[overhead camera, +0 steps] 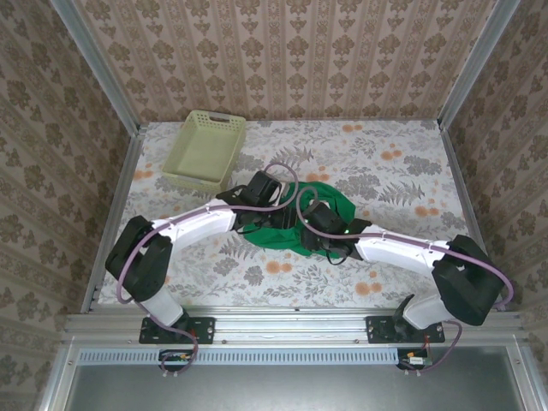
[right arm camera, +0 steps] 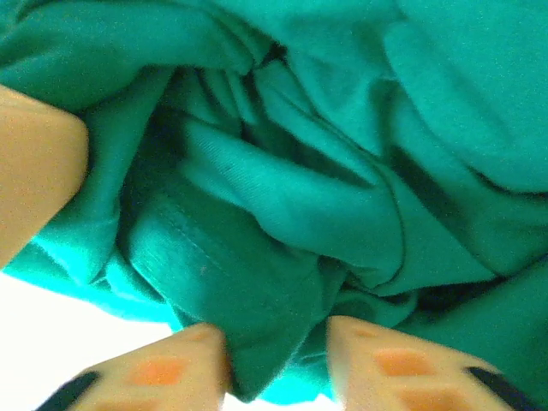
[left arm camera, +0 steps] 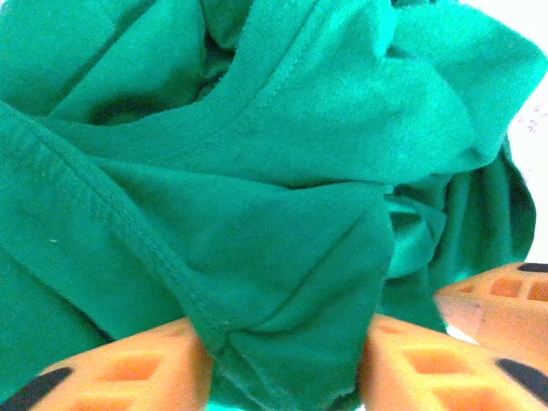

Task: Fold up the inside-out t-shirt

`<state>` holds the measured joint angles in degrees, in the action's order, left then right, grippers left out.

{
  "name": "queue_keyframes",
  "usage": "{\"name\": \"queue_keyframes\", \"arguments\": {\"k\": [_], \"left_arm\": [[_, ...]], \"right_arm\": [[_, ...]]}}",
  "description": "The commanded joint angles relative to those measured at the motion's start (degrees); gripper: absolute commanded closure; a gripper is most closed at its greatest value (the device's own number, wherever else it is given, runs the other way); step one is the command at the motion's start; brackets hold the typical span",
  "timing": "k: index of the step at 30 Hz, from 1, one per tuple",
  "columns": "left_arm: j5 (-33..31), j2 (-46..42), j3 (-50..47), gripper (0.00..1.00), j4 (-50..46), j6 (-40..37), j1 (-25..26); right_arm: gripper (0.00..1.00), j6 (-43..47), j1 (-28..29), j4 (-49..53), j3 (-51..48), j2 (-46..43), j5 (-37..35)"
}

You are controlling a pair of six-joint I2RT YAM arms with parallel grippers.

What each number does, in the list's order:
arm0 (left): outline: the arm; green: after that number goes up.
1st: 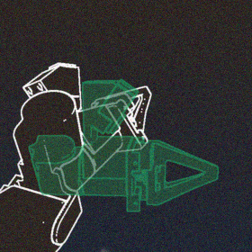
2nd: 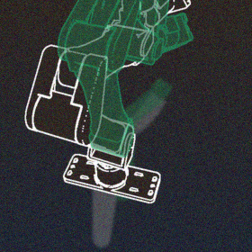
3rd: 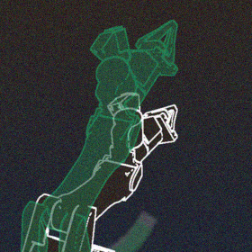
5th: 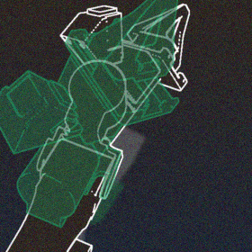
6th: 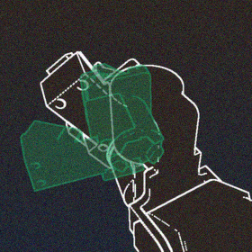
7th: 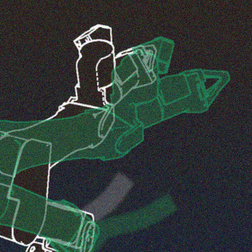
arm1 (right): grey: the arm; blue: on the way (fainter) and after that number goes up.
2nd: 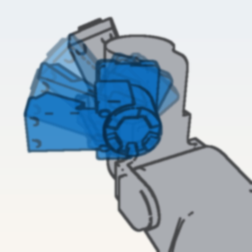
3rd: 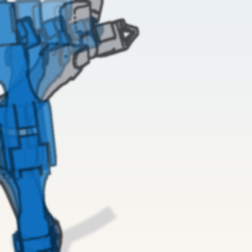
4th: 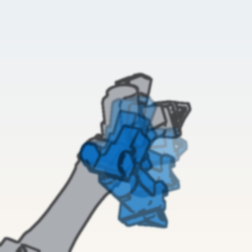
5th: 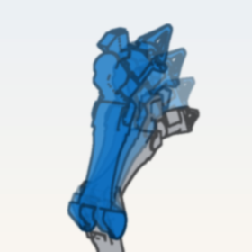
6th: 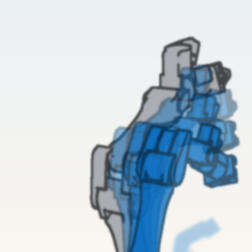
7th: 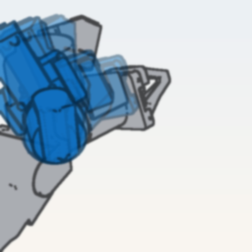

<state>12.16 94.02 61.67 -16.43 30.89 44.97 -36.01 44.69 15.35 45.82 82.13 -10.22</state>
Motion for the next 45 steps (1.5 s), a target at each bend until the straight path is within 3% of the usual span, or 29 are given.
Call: {"name": "queue_keyframes", "arguments": {"k": [1, 4, 7, 12, 17, 21, 26, 32, 38, 45], "left_arm": [[0.6, 0.4, 1.2, 0.67, 0.1, 0.3, -0.6], [1.3, -0.6, -0.5, 0.88, 1.0, 1.0, -2.2], [1.5, -3.2, -3.1, 1.00, 2.4, 1.1, -4.0], [1.4, -11.2, -8.8, 1.00, 5.6, 0.2, -6.9], [3.3, -17.7, -14.7, 1.00, 10.1, 0.7, -9.0], [7.5, -14.9, -15.5, 1.00, 12.4, 0.8, -8.2], [8.5, -10.8, -14.0, 0.90, 12.7, 0.0, -4.0], [6.0, -13.2, -17.3, 0.80, 15.1, 1.1, -3.5], [6.5, -15.5, -20.7, 0.74, 17.6, 2.7, -4.1], [6.6, -15.6, -22.2, 0.72, 18.3, 3.3, -4.7]], "right_arm": [[0.81, 0.0, 0.3, 1.9, 1.9, -0.6, -4.3], [0.97, 0.6, 0.3, 4.5, 1.7, -4.7, -6.7], [1.00, 2.4, 0.1, 7.0, 0.8, -10.2, -8.1], [1.00, 3.7, -2.4, 10.8, -1.7, -21.6, -6.8], [1.00, 1.4, -8.4, 9.2, -7.6, -28.3, -0.2], [0.98, -1.6, -10.3, 5.7, -12.0, -25.5, 2.0], [0.66, 0.2, -9.4, 7.9, -9.5, -21.4, -0.2], [0.50, 6.0, -1.6, 7.6, -4.3, -21.6, -3.0], [0.50, 8.4, 3.8, 1.6, 0.7, -10.4, 0.2], [0.55, 9.7, 4.4, 0.0, 7.4, 2.8, 2.0]]}}
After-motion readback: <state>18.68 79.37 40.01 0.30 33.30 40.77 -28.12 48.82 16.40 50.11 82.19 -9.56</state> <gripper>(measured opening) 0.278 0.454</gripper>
